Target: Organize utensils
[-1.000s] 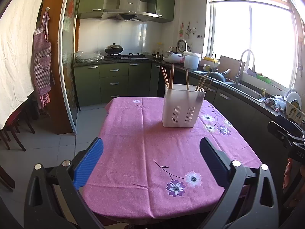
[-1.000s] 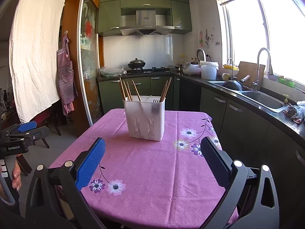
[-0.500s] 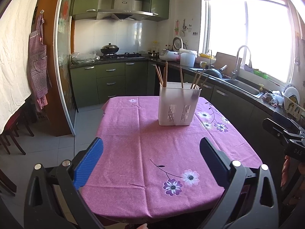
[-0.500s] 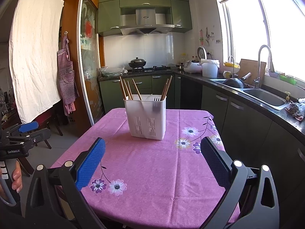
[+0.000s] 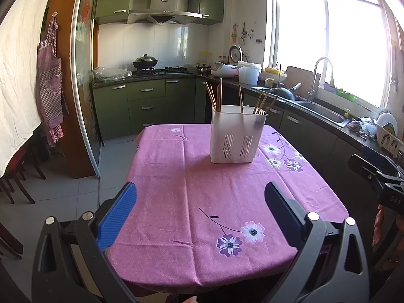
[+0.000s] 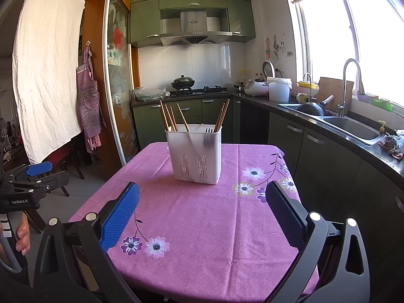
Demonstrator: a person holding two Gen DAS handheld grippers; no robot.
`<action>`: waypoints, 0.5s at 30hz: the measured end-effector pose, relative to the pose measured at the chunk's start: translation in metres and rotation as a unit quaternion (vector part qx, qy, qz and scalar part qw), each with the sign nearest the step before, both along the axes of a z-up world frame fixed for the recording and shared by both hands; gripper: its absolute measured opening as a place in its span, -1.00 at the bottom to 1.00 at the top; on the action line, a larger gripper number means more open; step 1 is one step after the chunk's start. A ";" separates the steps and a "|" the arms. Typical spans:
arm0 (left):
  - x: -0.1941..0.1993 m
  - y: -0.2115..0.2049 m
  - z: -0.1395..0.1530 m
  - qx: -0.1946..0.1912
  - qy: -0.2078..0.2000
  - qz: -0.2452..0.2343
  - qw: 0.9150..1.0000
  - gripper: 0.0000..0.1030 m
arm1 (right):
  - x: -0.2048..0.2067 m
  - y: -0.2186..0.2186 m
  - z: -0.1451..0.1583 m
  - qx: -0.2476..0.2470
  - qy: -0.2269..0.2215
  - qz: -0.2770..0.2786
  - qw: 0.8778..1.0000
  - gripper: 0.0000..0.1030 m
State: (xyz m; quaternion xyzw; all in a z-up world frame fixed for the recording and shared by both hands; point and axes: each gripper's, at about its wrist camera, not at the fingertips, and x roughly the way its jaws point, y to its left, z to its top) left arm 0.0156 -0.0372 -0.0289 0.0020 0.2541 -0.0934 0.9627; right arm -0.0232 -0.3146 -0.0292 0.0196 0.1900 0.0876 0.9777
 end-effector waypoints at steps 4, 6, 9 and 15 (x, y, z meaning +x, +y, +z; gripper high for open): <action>0.001 -0.001 0.000 0.003 0.000 0.003 1.000 0.87 | 0.001 0.001 0.000 0.000 0.000 0.000 1.000 0.91; 0.001 0.000 0.000 0.003 0.000 0.003 1.000 0.87 | 0.001 0.001 -0.001 0.001 0.001 0.000 1.000 0.91; 0.001 0.000 -0.001 0.003 0.001 0.003 1.000 0.87 | 0.001 0.001 -0.002 0.002 0.001 0.001 1.000 0.91; 0.001 0.001 -0.002 0.001 0.003 0.002 1.000 0.87 | 0.002 0.001 -0.002 0.003 0.002 0.002 1.000 0.91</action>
